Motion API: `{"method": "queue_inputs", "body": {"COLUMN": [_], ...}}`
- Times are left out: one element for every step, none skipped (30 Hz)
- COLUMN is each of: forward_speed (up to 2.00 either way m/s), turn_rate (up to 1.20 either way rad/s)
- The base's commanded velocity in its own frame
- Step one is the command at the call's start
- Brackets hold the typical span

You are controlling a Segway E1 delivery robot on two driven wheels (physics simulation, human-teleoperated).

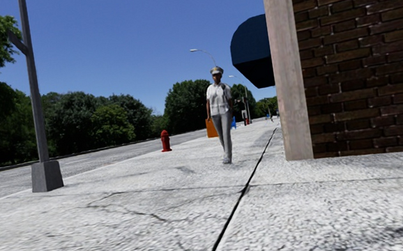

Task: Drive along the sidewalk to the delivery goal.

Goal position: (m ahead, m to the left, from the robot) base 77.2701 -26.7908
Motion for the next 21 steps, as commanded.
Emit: {"method": "queue_inputs", "body": {"forward_speed": [1.34, 1.34, 1.34, 1.34, 1.34, 1.34, 1.34, 1.34, 1.33, 1.33, 1.33, 1.33, 1.33, 1.33, 1.33, 1.33, 1.34, 1.34, 1.34, 1.34, 1.33], "turn_rate": [0.41, 0.38, 0.38, 0.38, 0.44, 0.47, 0.47, 0.48, 0.48, 0.48, 0.48, 0.49, 0.51, 0.56, 0.56, 0.61, 0.64, 0.64, 0.64, 0.65, 0.65]}}
